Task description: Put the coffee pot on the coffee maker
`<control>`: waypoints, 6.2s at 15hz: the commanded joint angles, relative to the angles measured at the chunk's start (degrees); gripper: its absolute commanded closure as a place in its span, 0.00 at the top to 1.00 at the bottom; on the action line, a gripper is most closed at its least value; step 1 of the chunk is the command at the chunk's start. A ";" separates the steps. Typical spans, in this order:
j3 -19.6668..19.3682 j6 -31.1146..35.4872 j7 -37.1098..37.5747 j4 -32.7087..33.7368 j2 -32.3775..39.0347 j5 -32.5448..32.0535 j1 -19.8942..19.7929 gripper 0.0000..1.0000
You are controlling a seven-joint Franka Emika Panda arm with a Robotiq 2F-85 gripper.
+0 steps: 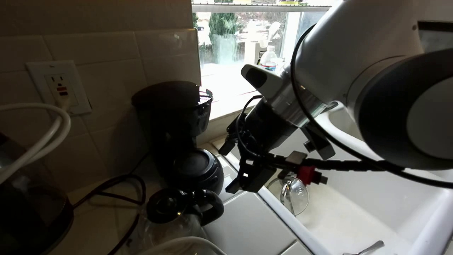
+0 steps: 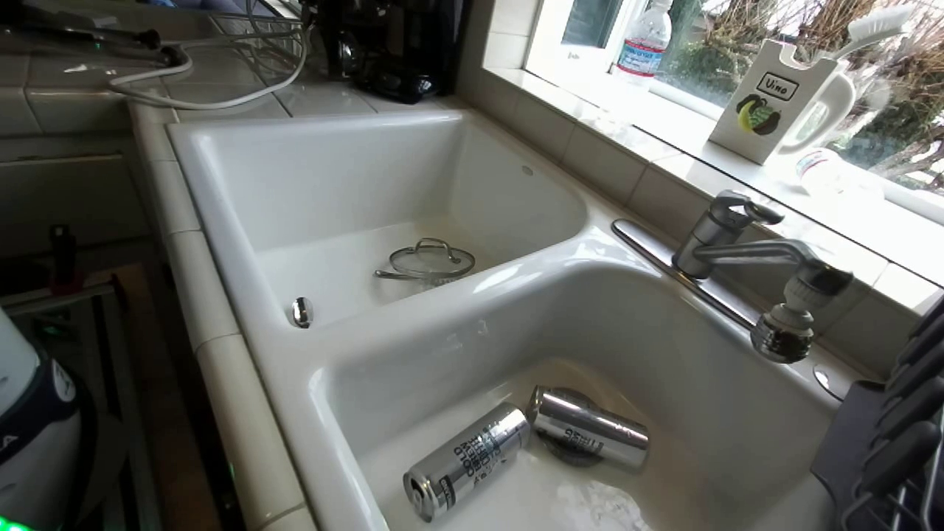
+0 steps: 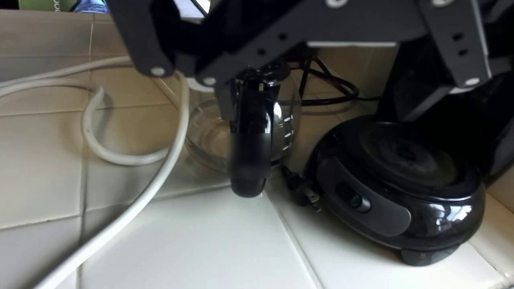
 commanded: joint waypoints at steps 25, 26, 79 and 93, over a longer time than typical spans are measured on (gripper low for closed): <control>14.09 7.11 -24.25 4.43 9.05 24.03 -7.46 0.02; 14.34 7.12 -24.35 4.41 8.72 24.15 -7.53 0.01; 5.37 5.47 20.91 3.29 8.50 3.92 0.98 1.00; -4.12 3.70 45.32 10.09 12.64 -17.21 10.22 0.61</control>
